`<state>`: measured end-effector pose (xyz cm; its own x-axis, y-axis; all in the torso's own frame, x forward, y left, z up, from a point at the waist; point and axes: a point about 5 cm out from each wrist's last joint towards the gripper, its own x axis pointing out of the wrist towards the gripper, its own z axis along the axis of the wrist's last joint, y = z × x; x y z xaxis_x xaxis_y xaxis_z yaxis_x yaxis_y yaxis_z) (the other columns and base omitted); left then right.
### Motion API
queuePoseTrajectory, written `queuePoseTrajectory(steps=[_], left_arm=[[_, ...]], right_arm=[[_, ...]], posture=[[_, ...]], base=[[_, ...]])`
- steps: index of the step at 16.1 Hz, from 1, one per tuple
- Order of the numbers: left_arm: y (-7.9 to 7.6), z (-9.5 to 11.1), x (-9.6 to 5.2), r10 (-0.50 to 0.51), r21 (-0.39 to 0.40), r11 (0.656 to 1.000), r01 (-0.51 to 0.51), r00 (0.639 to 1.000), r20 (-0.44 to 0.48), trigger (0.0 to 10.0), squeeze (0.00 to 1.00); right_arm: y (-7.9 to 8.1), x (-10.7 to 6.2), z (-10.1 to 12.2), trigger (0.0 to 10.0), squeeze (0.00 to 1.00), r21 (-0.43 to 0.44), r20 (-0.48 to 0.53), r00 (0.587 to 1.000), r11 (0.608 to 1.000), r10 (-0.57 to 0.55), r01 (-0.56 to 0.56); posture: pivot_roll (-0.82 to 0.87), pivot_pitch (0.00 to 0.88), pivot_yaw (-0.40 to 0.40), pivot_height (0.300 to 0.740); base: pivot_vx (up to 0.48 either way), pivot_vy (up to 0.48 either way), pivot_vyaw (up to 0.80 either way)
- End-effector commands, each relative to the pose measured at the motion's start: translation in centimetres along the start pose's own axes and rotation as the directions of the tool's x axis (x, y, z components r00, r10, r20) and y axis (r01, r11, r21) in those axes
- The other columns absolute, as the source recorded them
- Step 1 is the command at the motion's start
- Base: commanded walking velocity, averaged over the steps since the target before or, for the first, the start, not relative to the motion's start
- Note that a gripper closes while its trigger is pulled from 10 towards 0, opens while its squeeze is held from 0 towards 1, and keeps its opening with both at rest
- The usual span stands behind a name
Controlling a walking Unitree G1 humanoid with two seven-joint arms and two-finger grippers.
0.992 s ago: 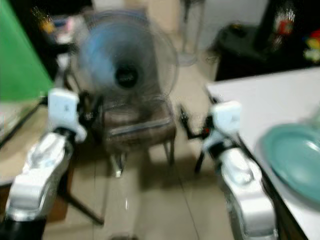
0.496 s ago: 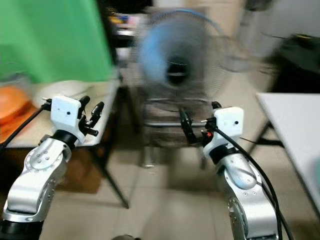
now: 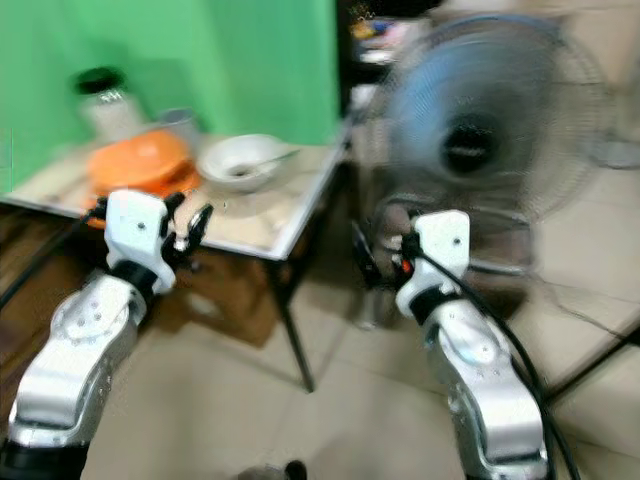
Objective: Setting the table
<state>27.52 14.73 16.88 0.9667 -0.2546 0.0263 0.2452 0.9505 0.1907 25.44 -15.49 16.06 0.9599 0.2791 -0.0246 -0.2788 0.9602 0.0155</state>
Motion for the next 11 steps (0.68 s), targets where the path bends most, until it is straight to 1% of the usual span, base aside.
queuePoseTrajectory(steps=[1, 2, 4, 5, 6, 8, 11], left_arm=[[0.56, -0.13, -0.28, 0.005, 0.007, 1.000, -0.005, 1.000, -0.015, 10.0, 0.00], [0.53, -0.15, -0.29, 0.005, -0.003, 1.000, -0.005, 1.000, -0.020, 10.0, 0.00], [0.47, -0.12, -0.31, 0.002, -0.010, 1.000, -0.002, 1.000, -0.023, 10.0, 0.00], [0.46, -0.11, -0.37, 0.000, -0.011, 1.000, -0.001, 1.000, -0.026, 10.0, 0.00], [0.50, -0.17, -0.48, 0.001, -0.009, 1.000, -0.001, 1.000, -0.031, 10.0, 0.00], [0.48, -0.33, -0.65, -0.004, -0.008, 1.000, 0.004, 0.999, -0.038, 10.0, 0.00], [0.39, -0.43, -0.71, -0.012, -0.009, 1.000, 0.012, 0.999, -0.042, 10.0, 0.00]], right_arm=[[0.47, 0.39, 0.25, 10.0, 1.00, 0.021, 0.004, 1.000, 0.999, 0.030, -0.030], [0.63, 0.50, 0.23, 10.0, 1.00, 0.019, 0.000, 0.999, 0.999, 0.037, -0.037], [0.87, 0.58, 0.12, 10.0, 1.00, 0.003, 0.000, 0.999, 0.999, 0.035, -0.035], [0.99, 0.63, -0.12, 10.0, 1.00, 0.003, -0.018, 0.999, 0.999, 0.037, -0.037], [1.05, 0.65, -0.21, 10.0, 1.00, 0.021, -0.025, 0.999, 0.999, 0.047, -0.046], [1.17, 0.72, -0.21, 10.0, 1.00, 0.002, -0.033, 0.997, 0.997, 0.074, -0.074], [1.29, 1.08, 0.02, 10.0, 1.00, -0.018, -0.024, 0.996, 0.996, 0.083, -0.083]], posture=[[0.02, 0.000, 0.095, 0.740], [0.03, 0.000, 0.094, 0.740], [0.03, 0.000, 0.094, 0.740], [0.03, 0.000, 0.091, 0.740], [0.03, 0.000, 0.091, 0.740], [0.03, 0.000, 0.091, 0.740], [0.04, 0.000, 0.087, 0.740]], base=[[0.000, 0.000, 0.80], [0.000, 0.000, 0.80], [0.270, 0.000, 0.00], [0.281, 0.000, 0.00], [0.277, 0.000, 0.00], [0.277, 0.000, 0.00], [0.277, 0.000, 0.80]])
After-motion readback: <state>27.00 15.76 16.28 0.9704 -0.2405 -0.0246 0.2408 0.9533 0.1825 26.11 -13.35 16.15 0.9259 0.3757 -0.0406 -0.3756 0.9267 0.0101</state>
